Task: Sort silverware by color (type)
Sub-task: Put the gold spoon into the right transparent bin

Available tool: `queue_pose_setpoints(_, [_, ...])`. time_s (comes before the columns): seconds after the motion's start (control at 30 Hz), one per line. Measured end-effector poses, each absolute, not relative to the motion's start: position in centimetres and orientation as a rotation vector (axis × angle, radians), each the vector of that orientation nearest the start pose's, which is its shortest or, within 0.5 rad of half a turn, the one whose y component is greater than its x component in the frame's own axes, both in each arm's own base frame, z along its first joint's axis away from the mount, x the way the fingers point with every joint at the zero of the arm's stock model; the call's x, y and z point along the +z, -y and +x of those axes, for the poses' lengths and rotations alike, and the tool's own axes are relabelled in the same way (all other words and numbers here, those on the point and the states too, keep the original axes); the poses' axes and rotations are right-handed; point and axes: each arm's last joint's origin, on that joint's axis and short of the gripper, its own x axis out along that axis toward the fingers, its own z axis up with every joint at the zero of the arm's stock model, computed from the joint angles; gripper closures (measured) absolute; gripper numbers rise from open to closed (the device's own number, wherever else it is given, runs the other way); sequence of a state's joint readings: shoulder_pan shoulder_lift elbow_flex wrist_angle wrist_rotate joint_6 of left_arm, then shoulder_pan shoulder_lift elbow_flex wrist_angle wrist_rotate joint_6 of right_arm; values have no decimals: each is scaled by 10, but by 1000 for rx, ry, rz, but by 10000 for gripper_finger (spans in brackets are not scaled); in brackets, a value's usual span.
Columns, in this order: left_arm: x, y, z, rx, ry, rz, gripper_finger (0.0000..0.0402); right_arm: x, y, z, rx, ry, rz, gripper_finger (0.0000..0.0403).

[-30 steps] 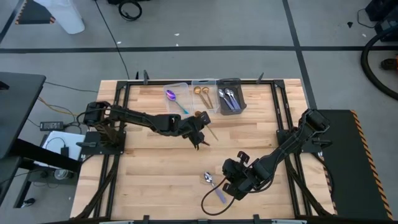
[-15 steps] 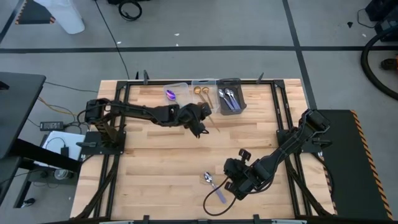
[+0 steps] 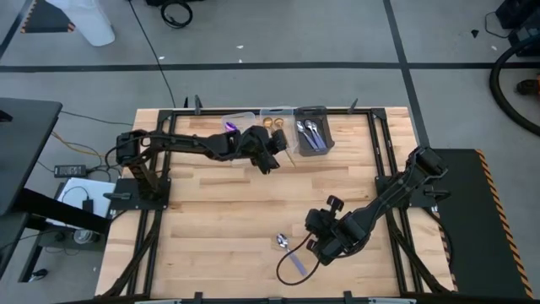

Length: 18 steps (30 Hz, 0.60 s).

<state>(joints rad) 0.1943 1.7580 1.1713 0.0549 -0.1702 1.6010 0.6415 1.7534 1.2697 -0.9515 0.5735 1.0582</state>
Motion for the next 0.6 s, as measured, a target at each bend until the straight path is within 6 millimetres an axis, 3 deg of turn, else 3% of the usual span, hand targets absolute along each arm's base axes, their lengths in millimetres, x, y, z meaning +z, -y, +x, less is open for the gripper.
queue_pose_setpoints(0.33, [230, -106, 377, -197, -597, 1503, 379, 239, -168, 260, -634, -861, 174, 321])
queue_pose_setpoints(0.6, [231, -139, 365, -206, -559, 1452, 379, 242, -163, 262, -686, -790, 201, 321])
